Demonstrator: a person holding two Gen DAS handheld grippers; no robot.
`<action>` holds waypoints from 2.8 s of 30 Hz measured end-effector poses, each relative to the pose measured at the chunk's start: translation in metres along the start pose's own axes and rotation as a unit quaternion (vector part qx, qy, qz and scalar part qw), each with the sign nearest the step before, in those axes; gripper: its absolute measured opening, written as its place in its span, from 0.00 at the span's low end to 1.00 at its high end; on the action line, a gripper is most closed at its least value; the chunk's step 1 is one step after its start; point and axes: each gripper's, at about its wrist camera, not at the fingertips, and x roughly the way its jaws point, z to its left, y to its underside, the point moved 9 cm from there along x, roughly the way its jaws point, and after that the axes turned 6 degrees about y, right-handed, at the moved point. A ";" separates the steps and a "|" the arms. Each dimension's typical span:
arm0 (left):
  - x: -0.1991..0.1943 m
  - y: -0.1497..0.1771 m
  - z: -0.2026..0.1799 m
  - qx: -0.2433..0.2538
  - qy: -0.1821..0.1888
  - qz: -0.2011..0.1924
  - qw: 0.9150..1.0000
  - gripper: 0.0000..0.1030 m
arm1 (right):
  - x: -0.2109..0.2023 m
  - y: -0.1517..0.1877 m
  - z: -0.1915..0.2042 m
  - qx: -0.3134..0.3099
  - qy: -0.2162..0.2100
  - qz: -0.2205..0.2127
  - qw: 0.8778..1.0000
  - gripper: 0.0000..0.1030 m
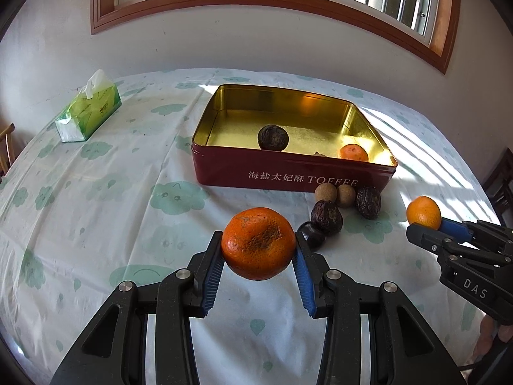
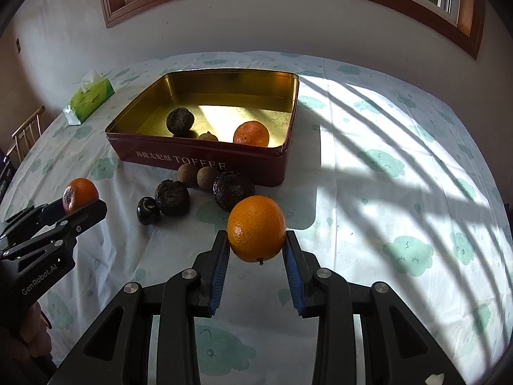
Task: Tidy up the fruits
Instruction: 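Carry the orange and mandarin over the TOFFEE tin with both grippers, then lower both grippers into the tin and open them to drop the fruit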
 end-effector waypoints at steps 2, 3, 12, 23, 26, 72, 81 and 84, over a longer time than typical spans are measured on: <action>-0.001 -0.004 0.004 -0.002 -0.003 -0.002 1.000 0.41 | -0.002 -0.006 0.004 -0.003 -0.004 -0.006 1.000 0.30; -0.001 -0.007 0.005 -0.002 -0.004 -0.003 1.000 0.41 | -0.003 -0.009 0.006 -0.004 -0.007 -0.008 1.000 0.30; -0.002 -0.031 0.018 0.002 -0.020 -0.018 1.000 0.41 | -0.002 -0.032 0.024 -0.019 -0.024 -0.022 0.999 0.30; 0.006 -0.074 0.031 0.006 -0.032 -0.037 0.999 0.41 | 0.010 -0.062 0.039 -0.040 -0.031 -0.036 0.998 0.30; 0.012 -0.083 0.035 0.003 -0.030 -0.037 0.999 0.41 | 0.015 -0.068 0.041 -0.039 -0.034 -0.037 0.998 0.31; 0.080 -0.085 0.028 0.029 -0.035 0.010 0.999 0.41 | 0.066 -0.092 0.050 -0.021 -0.049 -0.010 0.999 0.36; 0.083 -0.085 0.028 0.029 -0.041 0.014 0.999 0.43 | 0.052 -0.089 0.043 -0.015 -0.050 -0.022 0.998 0.41; 0.083 -0.085 0.028 0.029 -0.041 0.015 0.999 0.44 | 0.047 -0.087 0.039 -0.013 -0.049 -0.025 0.998 0.41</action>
